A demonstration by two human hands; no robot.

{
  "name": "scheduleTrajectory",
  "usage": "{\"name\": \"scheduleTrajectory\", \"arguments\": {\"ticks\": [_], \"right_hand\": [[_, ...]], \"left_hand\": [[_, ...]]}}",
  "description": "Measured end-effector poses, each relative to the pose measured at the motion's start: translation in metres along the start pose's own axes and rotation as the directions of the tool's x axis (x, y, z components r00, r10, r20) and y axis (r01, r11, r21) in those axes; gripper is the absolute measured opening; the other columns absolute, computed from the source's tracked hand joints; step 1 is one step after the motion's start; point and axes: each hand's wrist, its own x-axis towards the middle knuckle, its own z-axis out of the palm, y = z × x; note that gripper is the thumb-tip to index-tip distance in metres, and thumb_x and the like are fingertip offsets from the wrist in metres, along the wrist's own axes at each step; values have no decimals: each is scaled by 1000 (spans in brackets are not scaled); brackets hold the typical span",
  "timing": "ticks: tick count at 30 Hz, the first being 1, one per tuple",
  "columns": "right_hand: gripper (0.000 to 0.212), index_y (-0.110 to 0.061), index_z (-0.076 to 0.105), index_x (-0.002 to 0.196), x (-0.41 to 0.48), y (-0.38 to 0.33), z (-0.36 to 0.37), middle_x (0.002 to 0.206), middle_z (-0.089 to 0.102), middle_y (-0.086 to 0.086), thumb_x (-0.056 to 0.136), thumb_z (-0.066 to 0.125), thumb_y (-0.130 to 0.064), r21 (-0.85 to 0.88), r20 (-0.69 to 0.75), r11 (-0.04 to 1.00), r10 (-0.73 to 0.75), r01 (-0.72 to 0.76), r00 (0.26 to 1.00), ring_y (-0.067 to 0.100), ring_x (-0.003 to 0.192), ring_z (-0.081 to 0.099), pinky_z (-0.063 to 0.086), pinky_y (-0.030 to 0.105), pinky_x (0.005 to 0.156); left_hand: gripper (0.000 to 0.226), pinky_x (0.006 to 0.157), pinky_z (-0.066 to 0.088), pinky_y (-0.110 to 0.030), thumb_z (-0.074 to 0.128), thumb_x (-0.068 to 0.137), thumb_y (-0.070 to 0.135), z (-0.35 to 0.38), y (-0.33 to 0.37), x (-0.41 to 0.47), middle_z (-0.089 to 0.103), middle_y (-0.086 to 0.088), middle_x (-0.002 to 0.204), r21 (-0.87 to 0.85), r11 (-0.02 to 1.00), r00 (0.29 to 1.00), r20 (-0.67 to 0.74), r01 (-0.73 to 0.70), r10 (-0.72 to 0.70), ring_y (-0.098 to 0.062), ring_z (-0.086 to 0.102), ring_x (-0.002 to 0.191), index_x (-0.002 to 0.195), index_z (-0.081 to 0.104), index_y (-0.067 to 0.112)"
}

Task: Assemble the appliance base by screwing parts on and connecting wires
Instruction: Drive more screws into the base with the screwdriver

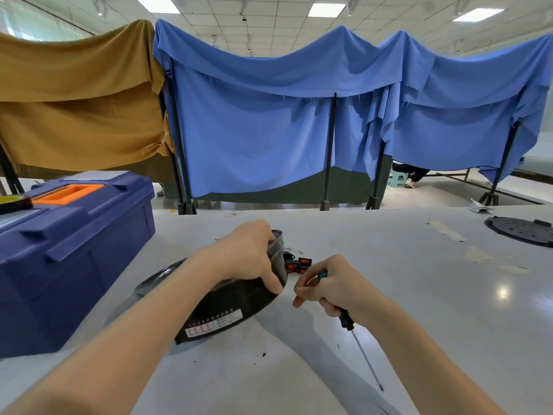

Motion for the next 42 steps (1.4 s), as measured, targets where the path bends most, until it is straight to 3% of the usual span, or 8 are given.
{"name": "scheduleTrajectory", "arguments": {"ticks": [4,9,13,18,24,32,39,42], "right_hand": [[8,7,62,80,-1,-6,4,76,73,21,86,68,6,199,-91,976,-72,89,993,13,34,26,25,18,37],[9,5,66,78,2,-10,5,70,73,17,83,73,2,221,-210,956,-144,190,967,13,31,36,28,18,35],[7,0,71,76,2,-15,5,74,74,16,81,75,1,293,-215,928,-172,231,961,14,35,48,31,19,34],[5,1,72,80,-1,-25,7,80,75,19,78,76,3,366,-208,875,-257,318,944,14,35,47,30,18,33],[10,0,70,77,-5,-36,16,77,69,27,75,79,2,328,-361,825,-340,460,868,17,34,49,28,19,34],[11,-10,73,73,-1,-41,22,63,68,3,77,80,-3,195,-483,809,-414,555,772,19,37,54,37,18,36],[16,-18,73,68,0,-46,25,63,67,11,76,81,-7,73,-495,828,-454,557,741,22,37,57,51,41,44],[15,-17,72,70,0,-48,25,68,63,23,76,81,-6,1,-502,826,-487,563,715,21,36,54,49,37,43]], "left_hand": [[52,62,53,-27,92,57,34,-27,0,4,72,3,82,-160,986,999,1,39,-39,-16,68,73,101,69,18],[47,55,56,-26,95,52,29,-54,-7,0,75,0,74,-342,935,996,15,89,-89,-18,73,64,91,74,16],[42,61,59,-32,93,53,29,-74,-17,-7,76,-11,81,-494,860,991,53,131,-121,-26,74,73,87,77,10],[53,85,57,-47,90,53,28,-80,-36,-13,72,-23,101,-663,733,986,144,155,-79,-36,71,88,100,76,6],[41,75,60,-40,89,60,22,-80,-48,-14,72,-23,101,-717,677,982,181,165,-48,-33,71,81,96,77,5],[38,67,60,-37,84,62,23,-81,-51,-17,72,-24,100,-736,650,979,196,188,-62,-32,72,76,94,77,4],[37,74,61,-41,82,65,23,-81,-49,-15,72,-25,102,-724,660,976,209,201,-68,-33,71,78,96,76,3],[36,72,61,-41,83,63,24,-81,-48,-15,72,-24,101,-721,664,975,212,198,-61,-32,71,78,93,77,5]]}}
